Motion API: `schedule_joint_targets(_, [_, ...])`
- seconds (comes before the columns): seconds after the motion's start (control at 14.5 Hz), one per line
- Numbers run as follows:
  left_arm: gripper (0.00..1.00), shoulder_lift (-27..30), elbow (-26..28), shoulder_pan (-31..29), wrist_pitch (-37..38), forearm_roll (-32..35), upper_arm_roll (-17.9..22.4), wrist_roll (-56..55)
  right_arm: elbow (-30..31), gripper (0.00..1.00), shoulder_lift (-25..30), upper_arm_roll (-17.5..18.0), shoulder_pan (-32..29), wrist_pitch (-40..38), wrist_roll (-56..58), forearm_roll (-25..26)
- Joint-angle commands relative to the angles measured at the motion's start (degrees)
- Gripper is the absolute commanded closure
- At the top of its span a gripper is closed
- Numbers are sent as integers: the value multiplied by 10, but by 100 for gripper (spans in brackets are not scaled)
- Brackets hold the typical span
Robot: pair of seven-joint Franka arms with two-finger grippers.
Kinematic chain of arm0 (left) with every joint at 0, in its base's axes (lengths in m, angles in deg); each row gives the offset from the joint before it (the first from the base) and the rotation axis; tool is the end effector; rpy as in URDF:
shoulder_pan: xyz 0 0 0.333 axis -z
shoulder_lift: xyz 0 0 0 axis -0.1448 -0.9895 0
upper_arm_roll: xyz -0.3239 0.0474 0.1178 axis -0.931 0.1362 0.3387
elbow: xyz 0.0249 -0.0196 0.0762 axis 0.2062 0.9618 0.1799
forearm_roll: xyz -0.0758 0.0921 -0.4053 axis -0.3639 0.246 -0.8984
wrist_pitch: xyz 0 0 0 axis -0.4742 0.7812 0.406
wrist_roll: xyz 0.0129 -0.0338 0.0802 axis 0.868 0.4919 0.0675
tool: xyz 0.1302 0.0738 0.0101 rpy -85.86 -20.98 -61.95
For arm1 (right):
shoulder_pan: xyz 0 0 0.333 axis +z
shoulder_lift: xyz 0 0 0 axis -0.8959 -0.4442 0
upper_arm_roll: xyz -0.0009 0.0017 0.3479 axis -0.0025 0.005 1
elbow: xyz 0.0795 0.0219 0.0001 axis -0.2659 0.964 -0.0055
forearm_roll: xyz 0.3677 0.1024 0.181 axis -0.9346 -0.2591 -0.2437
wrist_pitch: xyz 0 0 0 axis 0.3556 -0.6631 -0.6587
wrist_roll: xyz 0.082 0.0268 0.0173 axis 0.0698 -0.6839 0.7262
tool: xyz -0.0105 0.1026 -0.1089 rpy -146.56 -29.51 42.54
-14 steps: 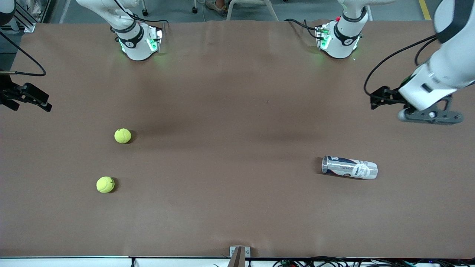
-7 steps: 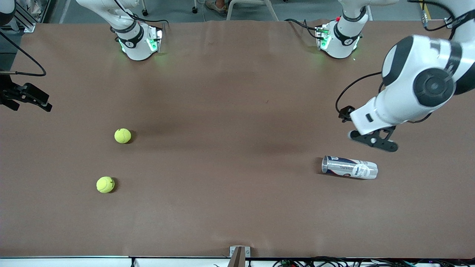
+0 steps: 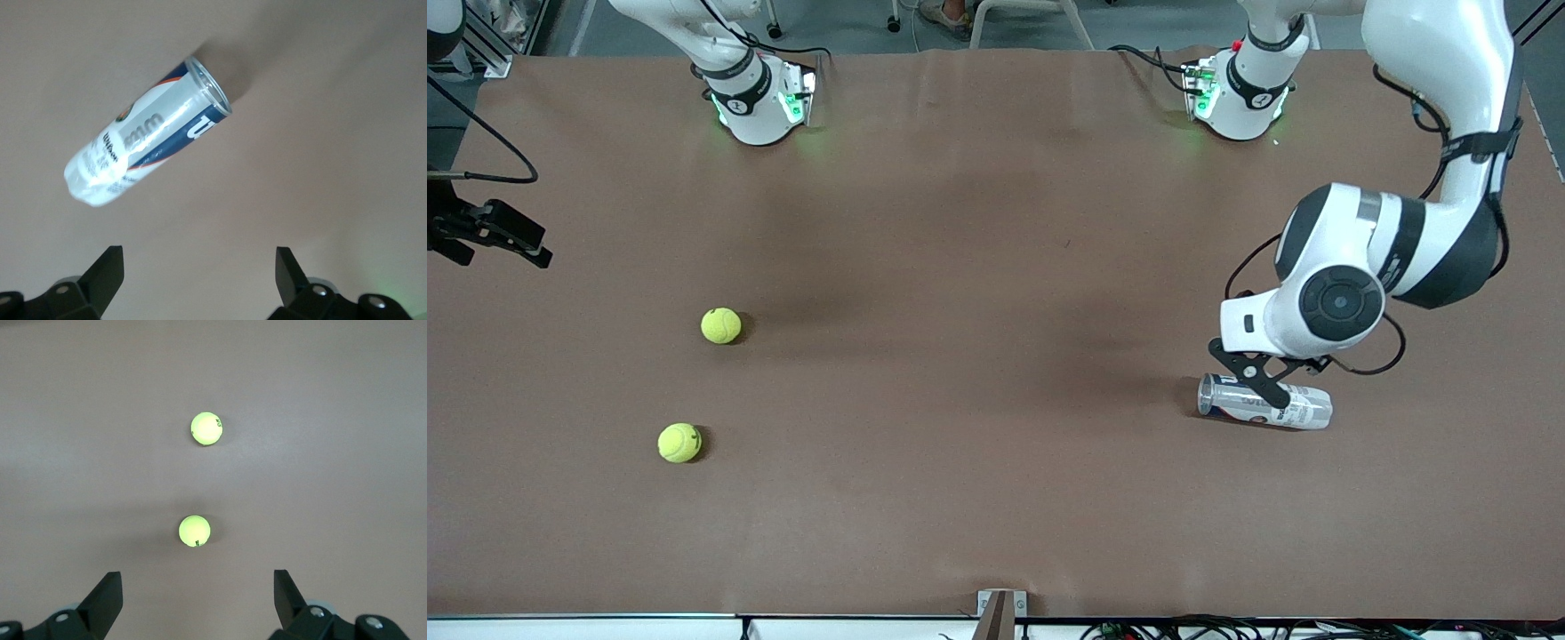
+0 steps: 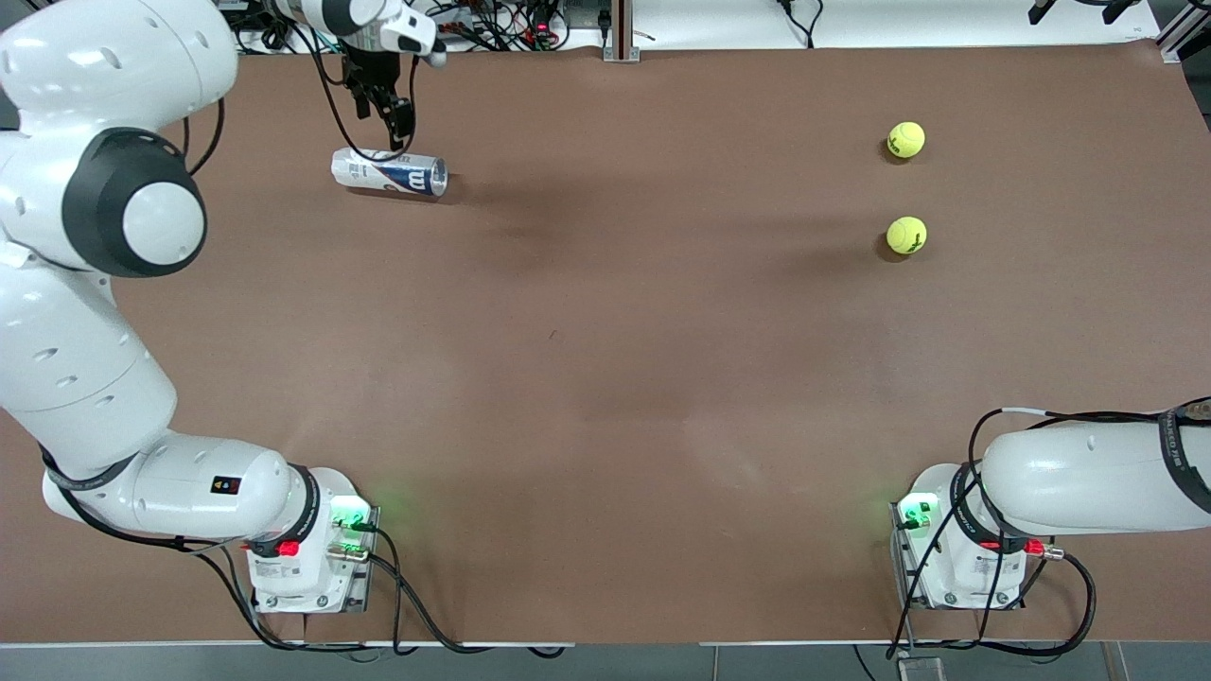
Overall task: Insert tennis ball vertically with right arm
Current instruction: 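Grasp the Wilson can by its base with the left gripper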
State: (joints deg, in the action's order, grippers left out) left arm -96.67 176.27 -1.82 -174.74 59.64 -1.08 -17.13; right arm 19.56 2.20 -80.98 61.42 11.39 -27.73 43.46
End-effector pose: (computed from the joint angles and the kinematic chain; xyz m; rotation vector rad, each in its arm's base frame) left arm 0.6589 -0.1667 0.3337 -2.6695 1.2734 0.4441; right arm 0.5834 -0.0436 0.6026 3.1294 -0.0744 0.1271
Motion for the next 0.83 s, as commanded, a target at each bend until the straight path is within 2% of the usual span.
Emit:
schedule_joint_targets(0.0, [0, -33, -8, -7, -30, 34, -2, 99, 2, 0, 3, 4, -4, 2, 0, 7])
schedule_joint_targets(0.28, [0, -56, -7, -8, -59, 86, -1, 217, 2, 0, 3, 4, -4, 2, 0, 7])
schedule_joint_targets(0.41, [0, -64, -8, -8, -66, 95, 2, 232, 2, 0, 2, 4, -4, 2, 0, 7])
schedule_joint_targets(0.55, [0, -76, -8, -4, -71, 147, 1, 234, 2, 0, 2, 4, -4, 2, 0, 7])
schedule_joint_targets(0.76, [0, -100, -6, -6, -71, 184, 1, 236, 2, 0, 2, 4, -3, 2, 1, 7])
